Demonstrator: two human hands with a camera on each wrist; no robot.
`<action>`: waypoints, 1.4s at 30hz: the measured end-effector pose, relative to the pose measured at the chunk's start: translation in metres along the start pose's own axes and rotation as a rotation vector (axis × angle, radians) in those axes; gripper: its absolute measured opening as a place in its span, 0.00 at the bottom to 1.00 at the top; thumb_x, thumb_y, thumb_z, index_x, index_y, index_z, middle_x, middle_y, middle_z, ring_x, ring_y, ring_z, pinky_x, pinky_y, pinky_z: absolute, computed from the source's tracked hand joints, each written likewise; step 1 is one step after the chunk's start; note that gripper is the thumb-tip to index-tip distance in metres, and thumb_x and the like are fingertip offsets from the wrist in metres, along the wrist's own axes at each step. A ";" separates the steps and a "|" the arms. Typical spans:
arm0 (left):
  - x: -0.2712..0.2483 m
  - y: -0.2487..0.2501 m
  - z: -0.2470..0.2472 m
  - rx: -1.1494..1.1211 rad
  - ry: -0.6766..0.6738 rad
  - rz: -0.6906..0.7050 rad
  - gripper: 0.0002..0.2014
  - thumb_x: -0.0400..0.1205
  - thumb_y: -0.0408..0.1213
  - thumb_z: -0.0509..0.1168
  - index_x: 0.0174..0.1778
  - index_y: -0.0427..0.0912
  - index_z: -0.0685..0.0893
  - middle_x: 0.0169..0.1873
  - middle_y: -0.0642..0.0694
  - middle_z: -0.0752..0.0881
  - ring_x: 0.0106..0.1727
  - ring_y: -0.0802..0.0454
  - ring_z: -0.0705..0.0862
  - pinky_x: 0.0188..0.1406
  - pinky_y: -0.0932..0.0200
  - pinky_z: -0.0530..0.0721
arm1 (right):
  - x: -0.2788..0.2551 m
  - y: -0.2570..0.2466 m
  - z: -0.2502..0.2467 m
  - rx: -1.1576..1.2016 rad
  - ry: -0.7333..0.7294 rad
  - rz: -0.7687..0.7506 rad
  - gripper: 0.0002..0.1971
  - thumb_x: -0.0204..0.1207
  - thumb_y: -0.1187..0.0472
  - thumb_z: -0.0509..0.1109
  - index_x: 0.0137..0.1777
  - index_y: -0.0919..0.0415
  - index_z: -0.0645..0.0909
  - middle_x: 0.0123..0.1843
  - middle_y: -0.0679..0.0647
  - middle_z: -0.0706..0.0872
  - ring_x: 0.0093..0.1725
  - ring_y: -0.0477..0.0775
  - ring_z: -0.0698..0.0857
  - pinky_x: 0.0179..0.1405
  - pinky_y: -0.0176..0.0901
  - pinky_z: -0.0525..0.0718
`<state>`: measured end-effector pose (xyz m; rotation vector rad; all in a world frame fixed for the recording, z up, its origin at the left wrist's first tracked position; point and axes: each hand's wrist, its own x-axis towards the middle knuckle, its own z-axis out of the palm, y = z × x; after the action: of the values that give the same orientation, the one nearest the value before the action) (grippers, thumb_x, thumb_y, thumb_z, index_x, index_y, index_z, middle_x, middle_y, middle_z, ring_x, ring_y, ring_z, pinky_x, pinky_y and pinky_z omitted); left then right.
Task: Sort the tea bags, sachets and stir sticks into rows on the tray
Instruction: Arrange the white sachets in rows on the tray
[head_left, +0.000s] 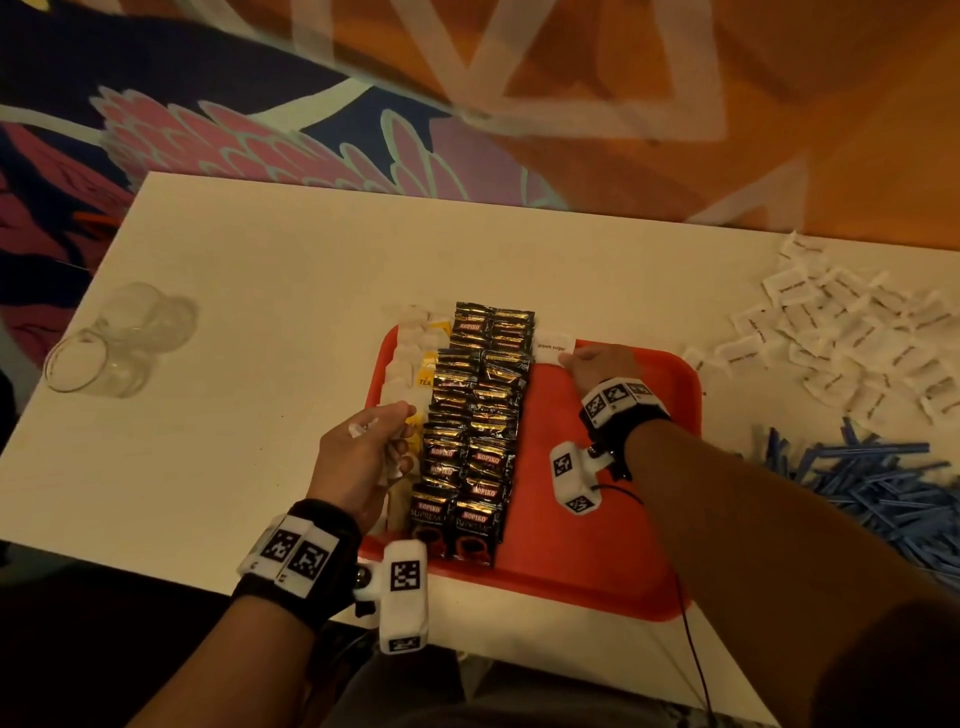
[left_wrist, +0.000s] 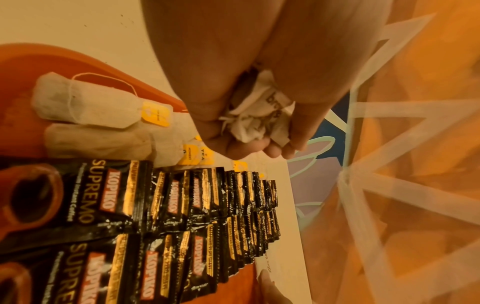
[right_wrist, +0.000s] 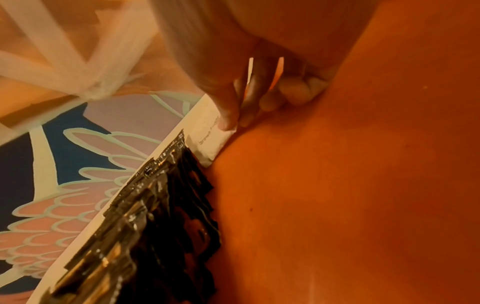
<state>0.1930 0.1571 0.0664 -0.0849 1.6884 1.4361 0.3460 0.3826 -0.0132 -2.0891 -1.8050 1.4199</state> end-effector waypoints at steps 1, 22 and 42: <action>0.000 -0.001 -0.001 0.005 -0.002 0.002 0.11 0.84 0.31 0.67 0.59 0.29 0.85 0.29 0.46 0.88 0.27 0.56 0.86 0.22 0.66 0.80 | 0.000 0.000 0.000 -0.027 0.002 -0.009 0.16 0.78 0.49 0.73 0.62 0.54 0.87 0.62 0.54 0.88 0.59 0.55 0.85 0.52 0.38 0.79; -0.017 -0.006 0.060 0.011 -0.353 -0.085 0.03 0.84 0.28 0.66 0.52 0.37 0.81 0.41 0.40 0.88 0.33 0.53 0.85 0.23 0.63 0.80 | -0.078 0.012 -0.040 0.366 -0.197 -0.249 0.02 0.77 0.57 0.75 0.48 0.51 0.85 0.44 0.50 0.89 0.43 0.47 0.86 0.39 0.38 0.85; -0.051 -0.001 0.105 0.043 -0.351 0.034 0.07 0.82 0.35 0.70 0.52 0.35 0.88 0.38 0.42 0.89 0.32 0.54 0.84 0.27 0.60 0.81 | -0.150 0.004 -0.085 0.512 -0.199 -0.385 0.08 0.68 0.73 0.80 0.46 0.66 0.88 0.30 0.54 0.86 0.25 0.42 0.81 0.27 0.33 0.80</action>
<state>0.2835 0.2194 0.1060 0.2091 1.4353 1.3491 0.4178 0.3042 0.1232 -1.3194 -1.5601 1.7743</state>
